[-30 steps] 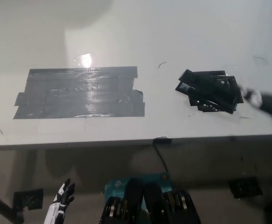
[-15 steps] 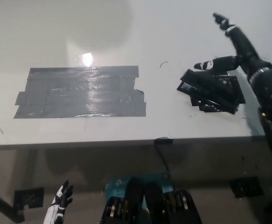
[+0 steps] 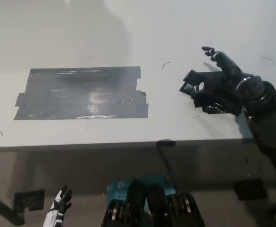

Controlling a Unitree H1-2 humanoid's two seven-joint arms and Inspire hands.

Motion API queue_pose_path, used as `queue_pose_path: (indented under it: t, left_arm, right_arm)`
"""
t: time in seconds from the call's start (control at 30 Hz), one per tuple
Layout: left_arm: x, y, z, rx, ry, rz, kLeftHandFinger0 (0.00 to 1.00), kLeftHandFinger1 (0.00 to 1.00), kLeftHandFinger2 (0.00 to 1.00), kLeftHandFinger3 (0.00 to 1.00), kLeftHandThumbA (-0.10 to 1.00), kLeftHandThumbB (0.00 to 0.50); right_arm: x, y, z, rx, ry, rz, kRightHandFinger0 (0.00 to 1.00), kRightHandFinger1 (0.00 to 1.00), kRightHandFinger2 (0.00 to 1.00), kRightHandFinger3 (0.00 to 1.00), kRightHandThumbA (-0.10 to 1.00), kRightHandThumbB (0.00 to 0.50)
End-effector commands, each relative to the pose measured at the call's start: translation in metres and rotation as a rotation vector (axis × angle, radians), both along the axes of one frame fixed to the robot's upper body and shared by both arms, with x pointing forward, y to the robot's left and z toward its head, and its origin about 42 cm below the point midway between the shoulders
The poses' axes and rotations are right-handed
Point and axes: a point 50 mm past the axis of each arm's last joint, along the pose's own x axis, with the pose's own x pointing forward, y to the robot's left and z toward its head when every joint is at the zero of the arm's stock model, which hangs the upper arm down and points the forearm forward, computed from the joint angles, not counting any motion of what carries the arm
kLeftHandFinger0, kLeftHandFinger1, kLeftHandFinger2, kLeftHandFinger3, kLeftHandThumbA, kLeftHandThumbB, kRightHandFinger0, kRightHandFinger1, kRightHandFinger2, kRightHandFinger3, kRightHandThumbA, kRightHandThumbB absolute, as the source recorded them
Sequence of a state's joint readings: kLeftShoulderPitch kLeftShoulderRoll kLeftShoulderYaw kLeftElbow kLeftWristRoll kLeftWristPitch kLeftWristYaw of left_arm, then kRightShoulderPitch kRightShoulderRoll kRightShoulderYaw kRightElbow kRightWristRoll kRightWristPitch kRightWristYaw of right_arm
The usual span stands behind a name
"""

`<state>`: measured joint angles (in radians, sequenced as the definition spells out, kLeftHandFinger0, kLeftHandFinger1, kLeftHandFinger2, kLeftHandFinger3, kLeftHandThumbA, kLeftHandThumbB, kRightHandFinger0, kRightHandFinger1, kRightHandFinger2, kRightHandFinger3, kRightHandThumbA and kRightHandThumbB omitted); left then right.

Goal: A stapler is kept on the black spot marked on the desk infront of the robot. The robot picks up the stapler using its right hand and passes it to a person

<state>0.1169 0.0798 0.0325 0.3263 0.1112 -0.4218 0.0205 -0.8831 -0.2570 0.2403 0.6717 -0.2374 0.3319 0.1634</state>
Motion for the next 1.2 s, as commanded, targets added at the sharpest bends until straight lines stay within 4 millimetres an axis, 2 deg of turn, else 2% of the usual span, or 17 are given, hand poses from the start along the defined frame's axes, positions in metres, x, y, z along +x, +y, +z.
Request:
queue_pose_path:
  t: [0.0, 0.3, 0.4, 0.57, 0.63, 0.67, 0.7, 0.73, 0.8, 0.87, 0.9, 0.93, 1.0, 1.03, 1.07, 1.1, 1.17]
  left_arm:
    - [-0.007, 0.003, 0.002, 0.013, -0.036, 0.022, 1.0, 1.0, 1.0, 1.0, 1.0, 0.5]
    - [-0.005, 0.002, 0.002, 0.008, -0.041, 0.022, 1.0, 1.0, 1.0, 1.0, 1.0, 0.494]
    - [-0.005, 0.002, 0.001, 0.01, -0.038, 0.017, 1.0, 1.0, 1.0, 1.0, 1.0, 0.5]
    - [-0.004, 0.003, 0.002, 0.01, -0.034, 0.017, 1.0, 1.0, 1.0, 1.0, 1.0, 0.5]
    - [-0.004, 0.003, 0.002, 0.009, -0.034, 0.017, 1.0, 1.0, 1.0, 1.0, 1.0, 0.5]
    - [-0.004, 0.003, 0.001, 0.011, -0.037, 0.017, 1.0, 1.0, 1.0, 1.0, 1.0, 0.5]
    - [-0.004, 0.003, 0.001, 0.011, -0.038, 0.017, 1.0, 1.0, 1.0, 1.0, 1.0, 0.5]
    - [-0.004, 0.003, 0.001, 0.013, -0.039, 0.017, 1.0, 1.0, 1.0, 1.0, 1.0, 0.5]
    - [-0.002, 0.002, 0.002, 0.013, -0.043, 0.018, 1.0, 1.0, 1.0, 1.0, 1.0, 0.5]
    - [-0.002, 0.002, 0.002, 0.013, -0.043, 0.019, 1.0, 1.0, 1.0, 1.0, 1.0, 0.498]
    - [-0.002, 0.002, 0.002, 0.012, -0.042, 0.02, 1.0, 1.0, 1.0, 1.0, 1.0, 0.498]
    - [-0.002, 0.002, 0.003, 0.014, -0.042, 0.019, 1.0, 1.0, 1.0, 1.0, 1.0, 0.499]
    - [-0.001, 0.001, 0.003, 0.016, -0.045, 0.014, 1.0, 1.0, 1.0, 1.0, 1.0, 0.496]
    - [0.0, 0.002, 0.003, 0.014, -0.046, 0.014, 1.0, 1.0, 1.0, 1.0, 1.0, 0.498]
    - [0.0, 0.002, 0.003, 0.014, -0.047, 0.013, 1.0, 1.0, 1.0, 1.0, 1.0, 0.498]
    - [0.001, 0.002, 0.003, 0.01, -0.046, 0.013, 0.99, 1.0, 1.0, 1.0, 1.0, 0.5]
    - [0.002, 0.003, 0.004, 0.01, -0.049, 0.013, 0.97, 1.0, 1.0, 1.0, 1.0, 0.5]
  right_arm:
    - [-0.002, 0.002, 0.011, -0.01, -0.033, 0.022, 1.0, 1.0, 1.0, 1.0, 1.0, 0.381]
    - [-0.004, 0.0, -0.009, -0.128, -0.009, 0.026, 1.0, 1.0, 1.0, 1.0, 1.0, 0.396]
    - [-0.003, -0.001, -0.016, -0.162, 0.013, 0.03, 1.0, 1.0, 1.0, 1.0, 1.0, 0.356]
    - [-0.002, -0.006, -0.028, -0.215, 0.088, 0.047, 1.0, 1.0, 1.0, 1.0, 1.0, 0.358]
    - [0.0, -0.008, -0.031, -0.263, 0.079, 0.068, 1.0, 1.0, 1.0, 1.0, 1.0, 0.276]
    - [0.0, -0.008, -0.033, -0.301, 0.073, 0.064, 0.97, 0.97, 0.98, 0.96, 1.0, 0.2]
    - [0.0, -0.008, -0.033, -0.311, 0.071, 0.063, 0.97, 0.97, 0.98, 0.96, 1.0, 0.2]
    - [0.002, -0.007, -0.035, -0.321, 0.086, 0.052, 0.45, 0.29, 0.31, 0.43, 1.0, 0.095]
    - [0.002, -0.005, -0.034, -0.325, 0.107, 0.049, 0.01, 0.0, 0.03, 0.25, 1.0, 0.061]
    - [0.001, -0.001, -0.035, -0.327, 0.082, 0.067, 0.0, 0.11, 0.21, 0.44, 1.0, 0.052]
    - [0.001, -0.001, -0.034, -0.329, 0.07, 0.069, 0.02, 0.2, 0.27, 0.45, 1.0, 0.049]
    - [0.0, 0.0, -0.034, -0.329, 0.045, 0.068, 0.2, 0.36, 0.39, 0.49, 1.0, 0.049]
    - [0.0, 0.001, -0.032, -0.316, 0.013, 0.057, 0.3, 0.36, 0.39, 0.47, 1.0, 0.032]
    - [0.0, 0.002, -0.032, -0.307, 0.0, 0.053, 0.38, 0.45, 0.49, 0.5, 1.0, 0.026]
    - [0.0, 0.002, -0.031, -0.299, -0.011, 0.048, 0.41, 0.46, 0.46, 0.49, 1.0, 0.024]
    - [0.001, 0.002, -0.031, -0.292, -0.024, 0.039, 0.16, 0.24, 0.29, 0.37, 1.0, 0.021]
    - [0.002, 0.003, -0.028, -0.278, -0.041, 0.034, 0.04, 0.17, 0.27, 0.34, 1.0, 0.021]
